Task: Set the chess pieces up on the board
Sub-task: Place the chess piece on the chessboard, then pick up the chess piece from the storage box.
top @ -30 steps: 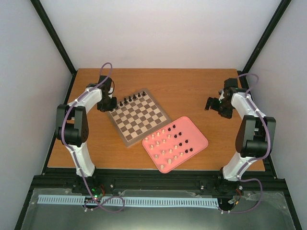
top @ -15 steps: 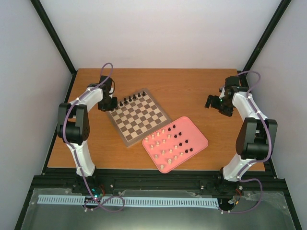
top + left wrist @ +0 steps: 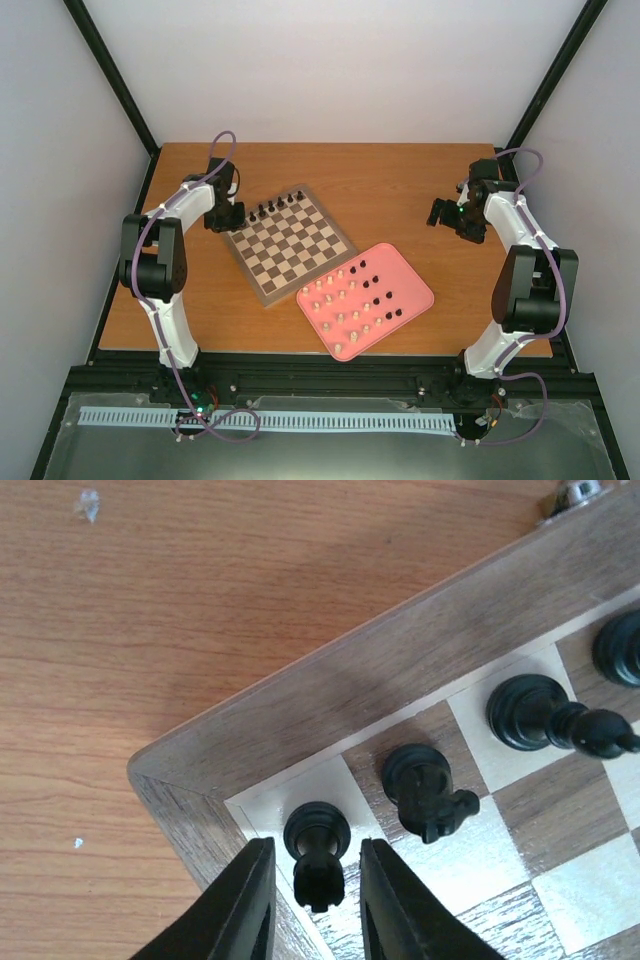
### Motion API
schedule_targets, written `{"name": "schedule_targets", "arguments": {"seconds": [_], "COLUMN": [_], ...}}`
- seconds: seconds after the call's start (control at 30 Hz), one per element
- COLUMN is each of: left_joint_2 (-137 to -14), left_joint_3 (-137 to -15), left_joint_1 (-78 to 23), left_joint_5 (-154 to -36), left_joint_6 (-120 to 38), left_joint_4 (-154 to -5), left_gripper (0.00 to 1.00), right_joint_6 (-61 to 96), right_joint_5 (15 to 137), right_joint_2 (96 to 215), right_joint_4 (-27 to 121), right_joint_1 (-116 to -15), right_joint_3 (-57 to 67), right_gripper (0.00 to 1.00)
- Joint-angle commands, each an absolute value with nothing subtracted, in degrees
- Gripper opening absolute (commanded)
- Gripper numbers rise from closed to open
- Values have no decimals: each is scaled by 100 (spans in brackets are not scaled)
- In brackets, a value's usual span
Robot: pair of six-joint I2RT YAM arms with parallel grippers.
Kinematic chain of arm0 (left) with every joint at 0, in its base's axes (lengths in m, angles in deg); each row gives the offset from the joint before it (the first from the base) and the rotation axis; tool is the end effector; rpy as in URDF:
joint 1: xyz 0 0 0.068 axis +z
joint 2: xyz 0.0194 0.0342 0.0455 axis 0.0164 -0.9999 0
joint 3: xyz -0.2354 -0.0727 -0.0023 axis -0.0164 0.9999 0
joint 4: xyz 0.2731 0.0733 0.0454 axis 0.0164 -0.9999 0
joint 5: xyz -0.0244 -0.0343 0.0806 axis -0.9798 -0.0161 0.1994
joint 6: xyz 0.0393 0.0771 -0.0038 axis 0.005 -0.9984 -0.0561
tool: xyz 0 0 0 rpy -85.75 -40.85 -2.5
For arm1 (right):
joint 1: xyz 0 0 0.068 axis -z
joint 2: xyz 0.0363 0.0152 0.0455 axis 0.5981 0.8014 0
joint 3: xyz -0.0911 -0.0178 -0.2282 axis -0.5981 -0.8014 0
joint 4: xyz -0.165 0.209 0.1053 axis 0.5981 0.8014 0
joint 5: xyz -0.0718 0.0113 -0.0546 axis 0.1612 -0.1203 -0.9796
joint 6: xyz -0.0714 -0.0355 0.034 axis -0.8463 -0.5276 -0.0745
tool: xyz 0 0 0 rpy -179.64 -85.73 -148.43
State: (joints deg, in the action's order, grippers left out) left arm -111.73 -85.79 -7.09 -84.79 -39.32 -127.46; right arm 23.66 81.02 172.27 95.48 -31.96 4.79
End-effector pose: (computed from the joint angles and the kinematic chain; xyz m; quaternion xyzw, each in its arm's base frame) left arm 0.4090 -0.0415 0.1096 -0.0625 0.9892 -0.0055 0.1323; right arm 0.3727 -0.0141 0.1601 0.1328 0.9718 0.1208 0.1528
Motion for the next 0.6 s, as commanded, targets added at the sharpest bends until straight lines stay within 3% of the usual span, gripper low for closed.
{"name": "schedule_targets", "arguments": {"seconds": [0.0,0.2,0.37,0.57], "left_joint_2": [-10967,-10409,-9521,-9193], "left_joint_3": [-8675,-8732,-8906,-9462], "left_joint_1": [-704,-705,-783,-1866], "left_joint_5": [-8551,-8485,-8457,-8268], "left_joint_6": [-4002,-4057,-4042,-3891], "left_joint_4": [-12818,-13135,-13538,-13961], "left_gripper": [30,46,77,87], "right_joint_6": [2308,2308,2307,2382], "right_joint_5": [8141,8140,8104,8131], "right_joint_2": [17234,17237,17206,17219], "right_joint_4": [9546,9538,9551,9517], "right_joint_1": [-3226,-3243,-3247,-3253], "right_joint_3": [445,428,426,375], "right_gripper": [100,100,100,100]}}
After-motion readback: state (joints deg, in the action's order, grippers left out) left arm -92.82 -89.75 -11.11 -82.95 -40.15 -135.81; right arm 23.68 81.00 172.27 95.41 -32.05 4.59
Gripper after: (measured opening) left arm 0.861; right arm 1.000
